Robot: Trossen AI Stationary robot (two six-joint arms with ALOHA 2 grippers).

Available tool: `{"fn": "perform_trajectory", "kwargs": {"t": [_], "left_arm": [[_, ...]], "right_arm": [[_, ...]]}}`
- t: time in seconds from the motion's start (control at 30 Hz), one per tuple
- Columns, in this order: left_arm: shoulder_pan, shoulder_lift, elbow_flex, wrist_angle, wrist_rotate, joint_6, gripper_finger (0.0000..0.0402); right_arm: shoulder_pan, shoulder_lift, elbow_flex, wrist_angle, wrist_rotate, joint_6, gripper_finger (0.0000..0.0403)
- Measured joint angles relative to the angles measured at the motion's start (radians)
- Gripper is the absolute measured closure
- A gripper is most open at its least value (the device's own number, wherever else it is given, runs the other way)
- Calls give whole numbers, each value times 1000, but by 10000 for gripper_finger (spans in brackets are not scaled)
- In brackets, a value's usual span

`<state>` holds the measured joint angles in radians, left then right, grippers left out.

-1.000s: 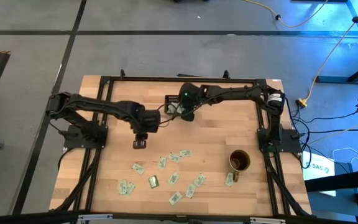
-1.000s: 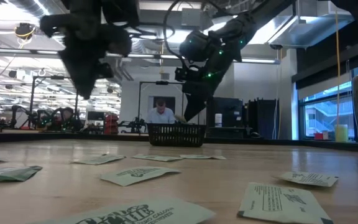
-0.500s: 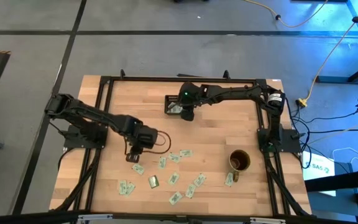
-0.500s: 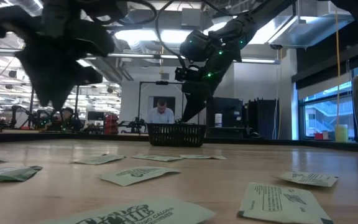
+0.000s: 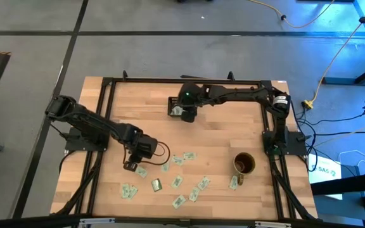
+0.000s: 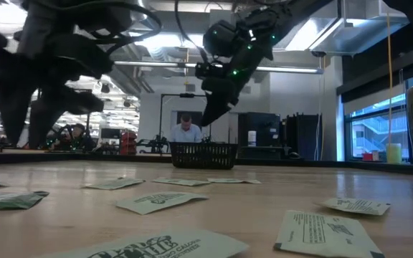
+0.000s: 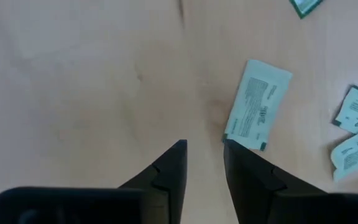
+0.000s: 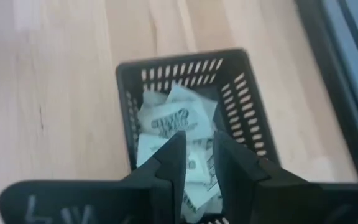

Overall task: Pick and place Stevia / Truvia into bins
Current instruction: Put the white stevia packet into the black bin

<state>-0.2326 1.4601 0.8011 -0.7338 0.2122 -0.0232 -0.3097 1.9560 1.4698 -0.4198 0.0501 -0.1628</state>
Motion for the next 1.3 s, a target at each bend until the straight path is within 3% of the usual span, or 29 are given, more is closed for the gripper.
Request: {"fn": "perform_trajectory", "kwargs": {"t": [0.6,1.1,1.3], "left_arm": [[-151,0,-153,197,-6,-28,290],[-175,-25,-180,235,-69,-257,290],[-174,-75,-182,260,-153,-298,290]], "right_arm": [[58,0,48,-31,1,132,318],[104,0,48,-27,36,211,318],[106,0,48,-26,36,215,318]]}}
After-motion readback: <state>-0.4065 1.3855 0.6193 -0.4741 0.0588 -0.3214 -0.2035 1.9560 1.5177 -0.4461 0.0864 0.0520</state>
